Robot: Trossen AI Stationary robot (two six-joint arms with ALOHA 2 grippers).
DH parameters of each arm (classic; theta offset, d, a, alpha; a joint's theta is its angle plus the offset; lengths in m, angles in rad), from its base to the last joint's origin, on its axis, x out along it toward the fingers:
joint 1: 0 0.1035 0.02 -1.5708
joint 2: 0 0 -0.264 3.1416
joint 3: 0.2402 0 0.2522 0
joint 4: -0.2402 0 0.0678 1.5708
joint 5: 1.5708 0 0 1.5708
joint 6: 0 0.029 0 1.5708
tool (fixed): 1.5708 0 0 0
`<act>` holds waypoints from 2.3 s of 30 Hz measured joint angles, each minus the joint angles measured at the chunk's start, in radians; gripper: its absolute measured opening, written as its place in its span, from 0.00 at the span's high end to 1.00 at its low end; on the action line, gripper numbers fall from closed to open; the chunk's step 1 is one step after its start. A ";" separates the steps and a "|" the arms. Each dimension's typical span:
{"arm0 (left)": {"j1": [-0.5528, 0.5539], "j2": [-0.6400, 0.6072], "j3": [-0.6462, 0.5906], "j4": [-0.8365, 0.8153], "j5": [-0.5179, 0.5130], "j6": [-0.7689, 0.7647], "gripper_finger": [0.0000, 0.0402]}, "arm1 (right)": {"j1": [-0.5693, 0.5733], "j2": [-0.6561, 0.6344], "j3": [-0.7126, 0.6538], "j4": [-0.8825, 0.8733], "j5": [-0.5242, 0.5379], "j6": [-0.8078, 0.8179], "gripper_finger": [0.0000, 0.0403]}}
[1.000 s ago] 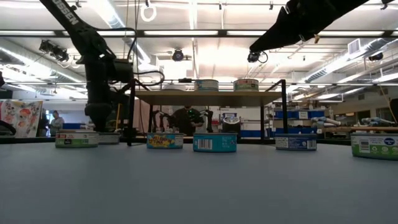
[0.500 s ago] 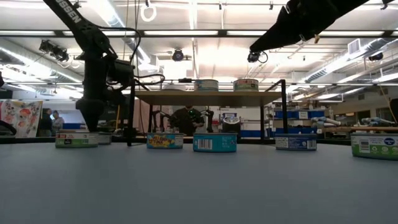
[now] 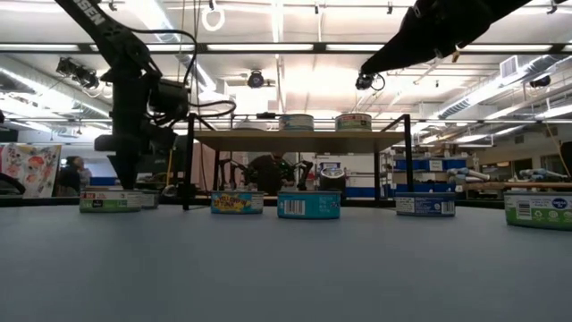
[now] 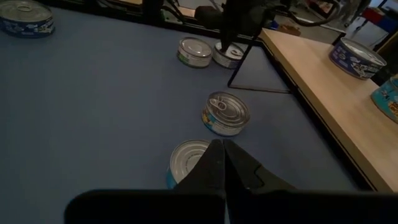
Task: Stack canned seafood by type on shelf
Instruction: Stack the blue tuna can on top of the blue tuna can on the shelf
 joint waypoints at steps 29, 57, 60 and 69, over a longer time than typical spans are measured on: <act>-0.284 -0.021 -0.036 -0.083 -0.015 -0.052 1.00 | 0.002 0.000 0.000 -0.002 0.000 -0.008 1.00; -0.829 -0.019 -0.037 0.020 -0.013 -0.185 1.00 | 0.002 0.000 0.000 -0.001 0.000 -0.008 1.00; -0.895 -0.019 -0.037 0.062 -0.013 -0.207 1.00 | 0.002 0.000 0.000 -0.001 0.000 -0.008 1.00; -1.046 -0.003 -0.038 0.210 -0.012 -0.296 1.00 | 0.002 0.000 0.000 0.000 0.000 -0.008 1.00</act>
